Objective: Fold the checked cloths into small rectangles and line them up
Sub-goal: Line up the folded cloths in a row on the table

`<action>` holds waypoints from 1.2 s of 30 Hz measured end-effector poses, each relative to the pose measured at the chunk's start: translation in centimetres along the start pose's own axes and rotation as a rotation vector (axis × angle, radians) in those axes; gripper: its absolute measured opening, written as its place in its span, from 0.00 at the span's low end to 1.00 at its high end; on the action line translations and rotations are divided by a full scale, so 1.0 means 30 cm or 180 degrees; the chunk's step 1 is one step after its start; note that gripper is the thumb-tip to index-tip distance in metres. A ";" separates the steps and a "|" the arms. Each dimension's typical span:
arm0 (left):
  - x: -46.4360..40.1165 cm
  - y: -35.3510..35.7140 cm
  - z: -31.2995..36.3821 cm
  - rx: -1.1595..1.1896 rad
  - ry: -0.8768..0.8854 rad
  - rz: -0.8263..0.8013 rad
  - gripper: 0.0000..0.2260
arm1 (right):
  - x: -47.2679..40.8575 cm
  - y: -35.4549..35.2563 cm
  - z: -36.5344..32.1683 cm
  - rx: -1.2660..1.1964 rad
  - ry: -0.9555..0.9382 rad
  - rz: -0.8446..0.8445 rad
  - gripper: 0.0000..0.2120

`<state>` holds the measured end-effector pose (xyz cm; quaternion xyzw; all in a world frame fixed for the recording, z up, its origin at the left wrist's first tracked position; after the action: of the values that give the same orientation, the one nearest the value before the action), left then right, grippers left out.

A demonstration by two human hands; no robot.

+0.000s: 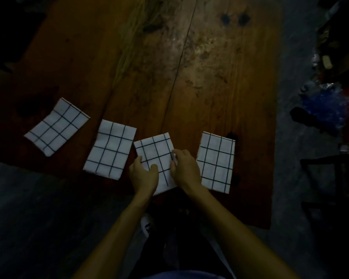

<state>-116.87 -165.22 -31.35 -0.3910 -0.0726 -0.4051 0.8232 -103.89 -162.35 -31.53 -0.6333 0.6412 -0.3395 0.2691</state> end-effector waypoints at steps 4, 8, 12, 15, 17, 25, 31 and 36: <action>-0.023 0.013 0.028 -0.0008 0.0208 -0.0093 0.25 | 0.000 0.005 0.006 0.0000 0.0168 0.0049 0.15; -0.046 0.036 0.047 -0.0100 0.0391 -0.0243 0.24 | 0.004 0.002 0.023 -0.0094 0.0256 0.0101 0.12; -0.069 0.057 0.084 -0.0240 0.0649 -0.0328 0.24 | -0.017 -0.007 0.026 -0.0177 0.0223 0.0173 0.12; -0.085 0.069 0.109 -0.0316 0.0804 -0.0313 0.24 | -0.034 -0.005 0.031 -0.0202 0.0230 0.0168 0.13; -0.087 0.074 0.111 -0.0387 0.0914 -0.0292 0.24 | -0.036 -0.002 0.033 -0.0232 0.0188 0.0149 0.13; 0.050 0.107 0.015 -0.1348 0.2366 -0.0478 0.27 | 0.028 -0.114 0.204 0.0444 0.0167 0.0807 0.21; 0.063 0.144 -0.071 -0.2140 0.2820 -0.0700 0.34 | 0.065 -0.137 0.342 0.0940 0.0145 0.0164 0.28; 0.038 0.151 -0.058 -0.2408 0.2883 -0.0781 0.31 | 0.067 -0.130 0.346 0.0836 0.0119 0.0240 0.33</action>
<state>-113.18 -165.49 -34.69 -0.4341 0.3899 -0.6210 0.5233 -93.50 -165.20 -34.80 -0.5617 0.6196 -0.4219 0.3502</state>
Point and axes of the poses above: each hand's wrist, its own x-axis away from the middle knuckle, its own y-axis out of the palm, z = x × y, the point moved 3 cm from there along -x, towards the middle knuckle, and after that the axes turned 12 degrees about z, right-handed, at the moved point
